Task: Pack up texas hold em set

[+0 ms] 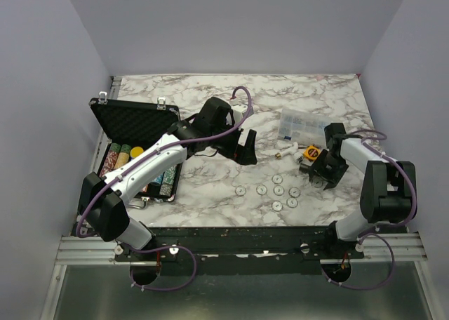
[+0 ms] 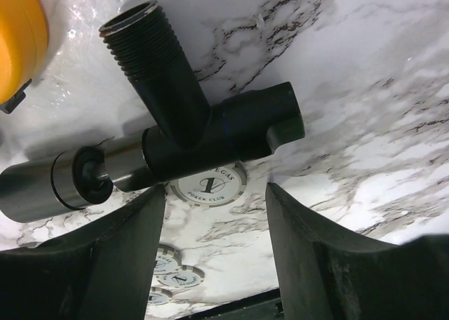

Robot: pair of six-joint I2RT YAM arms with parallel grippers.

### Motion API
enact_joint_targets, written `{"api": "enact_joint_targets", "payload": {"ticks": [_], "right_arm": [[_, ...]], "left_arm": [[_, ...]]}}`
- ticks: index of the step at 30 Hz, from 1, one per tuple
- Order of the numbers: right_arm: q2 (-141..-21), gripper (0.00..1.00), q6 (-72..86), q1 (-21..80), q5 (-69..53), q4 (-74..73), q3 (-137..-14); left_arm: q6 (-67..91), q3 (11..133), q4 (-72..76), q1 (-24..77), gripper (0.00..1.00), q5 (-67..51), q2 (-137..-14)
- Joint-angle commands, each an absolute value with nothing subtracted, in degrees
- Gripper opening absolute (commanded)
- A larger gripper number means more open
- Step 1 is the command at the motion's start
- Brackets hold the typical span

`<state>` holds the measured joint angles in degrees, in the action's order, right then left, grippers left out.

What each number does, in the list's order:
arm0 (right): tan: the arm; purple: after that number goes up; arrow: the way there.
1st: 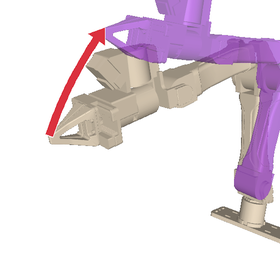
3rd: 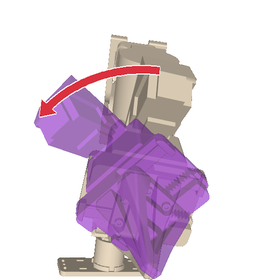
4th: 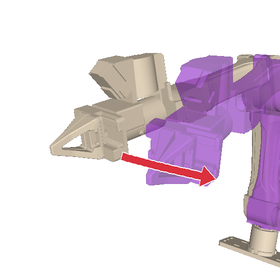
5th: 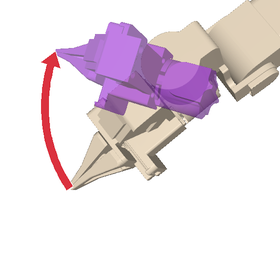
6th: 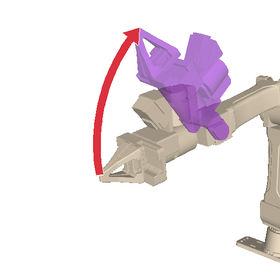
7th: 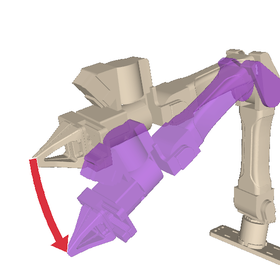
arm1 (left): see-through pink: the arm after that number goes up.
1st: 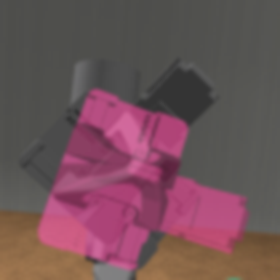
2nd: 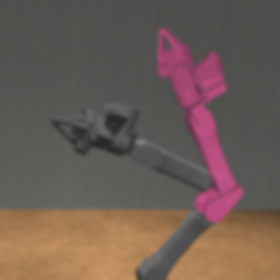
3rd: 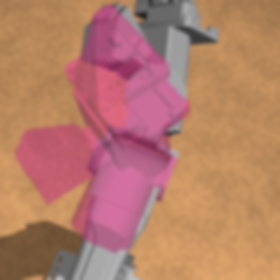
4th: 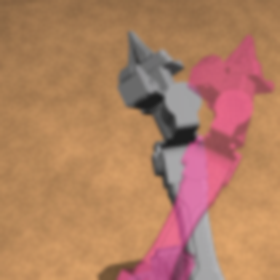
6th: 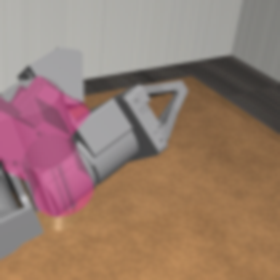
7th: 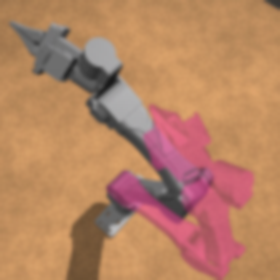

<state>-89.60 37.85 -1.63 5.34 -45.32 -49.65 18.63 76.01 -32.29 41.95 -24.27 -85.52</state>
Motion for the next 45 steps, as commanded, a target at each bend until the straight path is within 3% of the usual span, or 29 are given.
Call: {"api": "enact_joint_targets", "payload": {"ticks": [1, 11, 21, 38, 45], "right_arm": [[-91.66, 0.61, 36.43, -2.28, 5.80, -43.16, -49.99], [-93.47, 0.55, 35.43, -2.24, 5.76, -42.24, -49.99], [-92.11, 0.37, 35.14, -2.28, 1.69, -41.31, -49.48], [-84.28, 0.30, 34.15, -0.09, -6.07, -43.19, -49.05], [-83.75, 0.30, 37.49, 8.09, -6.63, -46.10, -49.79]], "left_arm": [[17.93, 75.22, -31.72, 41.76, 0.98, -23.99, -83.76], [17.86, 75.30, -31.73, 41.75, 0.98, -24.17, -83.88], [17.84, 75.23, -31.70, 41.75, 0.98, -24.25, -83.93], [18.37, 75.23, -31.44, 41.77, 0.99, -25.36, -84.27], [18.54, 75.23, -31.36, 41.79, 0.98, -25.58, -84.31]]}}
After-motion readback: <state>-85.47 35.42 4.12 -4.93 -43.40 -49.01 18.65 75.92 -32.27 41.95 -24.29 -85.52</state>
